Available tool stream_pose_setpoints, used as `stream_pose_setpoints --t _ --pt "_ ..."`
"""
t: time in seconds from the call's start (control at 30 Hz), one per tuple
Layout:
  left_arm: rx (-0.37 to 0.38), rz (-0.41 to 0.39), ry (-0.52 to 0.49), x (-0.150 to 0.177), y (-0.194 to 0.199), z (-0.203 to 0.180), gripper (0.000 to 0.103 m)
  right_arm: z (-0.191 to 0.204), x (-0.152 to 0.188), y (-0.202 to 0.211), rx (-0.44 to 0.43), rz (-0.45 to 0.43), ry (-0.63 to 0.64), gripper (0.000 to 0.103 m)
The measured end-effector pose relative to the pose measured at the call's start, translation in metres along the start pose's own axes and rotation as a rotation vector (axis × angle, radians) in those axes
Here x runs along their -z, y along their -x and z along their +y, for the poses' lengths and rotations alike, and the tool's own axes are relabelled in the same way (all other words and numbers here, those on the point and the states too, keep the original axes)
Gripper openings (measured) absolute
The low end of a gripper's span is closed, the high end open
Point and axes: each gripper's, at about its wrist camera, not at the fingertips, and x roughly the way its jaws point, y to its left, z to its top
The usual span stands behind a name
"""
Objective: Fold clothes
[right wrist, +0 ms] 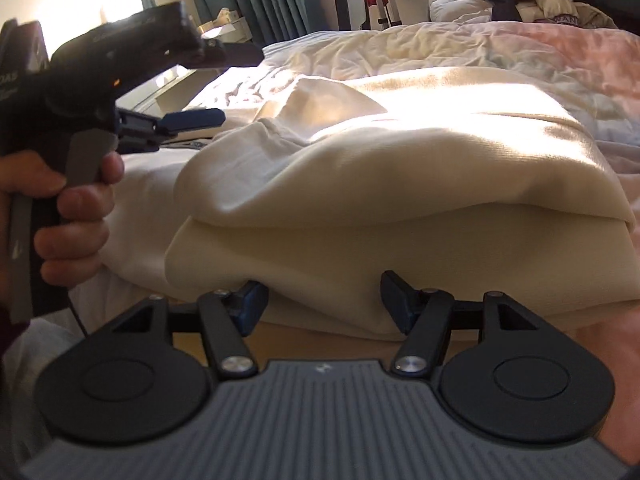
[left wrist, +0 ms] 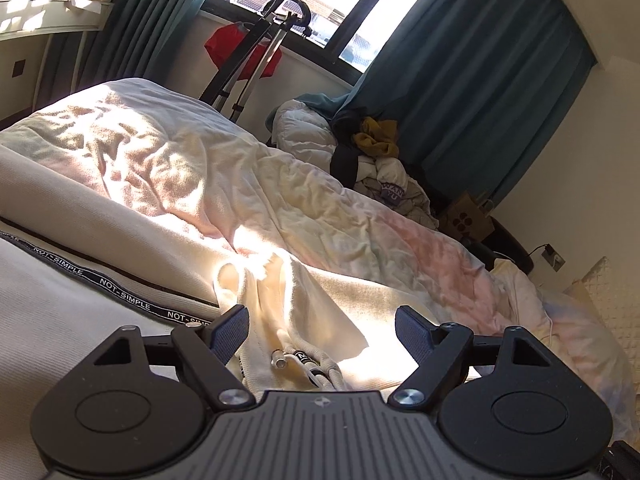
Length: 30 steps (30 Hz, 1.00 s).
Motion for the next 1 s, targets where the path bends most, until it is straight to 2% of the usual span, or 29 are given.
stream_pose_setpoints --t 0.13,0.23,0.37,0.47,0.57,0.67,0.73,0.77,0.8,0.9,1.0 --pt "0.033 0.002 0.02 0.008 0.018 -0.003 0.082 -0.016 -0.008 0.026 -0.083 -0.064 -0.152 0.065" --pt "0.048 0.008 0.028 0.015 0.03 -0.008 0.082 -0.042 -0.013 0.043 -0.147 -0.12 -0.337 0.066" --pt "0.061 0.026 0.033 0.023 0.036 -0.012 0.082 -0.085 -0.014 0.047 -0.2 -0.185 -0.609 0.067" --pt "0.058 0.052 0.016 0.031 0.033 -0.016 0.083 -0.114 -0.007 0.037 -0.246 -0.19 -0.789 0.066" --pt "0.045 0.093 -0.022 0.039 0.025 -0.02 0.083 -0.125 -0.004 0.029 -0.275 -0.213 -0.882 0.066" --pt "0.021 0.107 -0.068 0.043 0.02 -0.025 0.082 -0.125 -0.011 0.026 -0.263 -0.235 -0.855 0.066" --pt "0.002 0.097 -0.095 0.042 0.02 -0.027 0.081 -0.126 -0.014 0.024 -0.241 -0.247 -0.843 0.058" --pt "0.004 0.085 -0.099 0.04 0.021 -0.028 0.081 -0.127 -0.014 0.024 -0.231 -0.256 -0.835 0.043" --pt "0.01 0.073 -0.1 0.038 0.022 -0.028 0.081 -0.127 -0.015 0.027 -0.224 -0.275 -0.821 0.024" --pt "0.026 0.077 -0.088 0.035 0.022 -0.028 0.08 -0.126 -0.017 0.035 -0.214 -0.326 -0.784 0.013" --pt "0.038 0.099 -0.086 0.037 0.021 -0.029 0.078 -0.127 -0.018 0.041 -0.207 -0.356 -0.766 0.01"
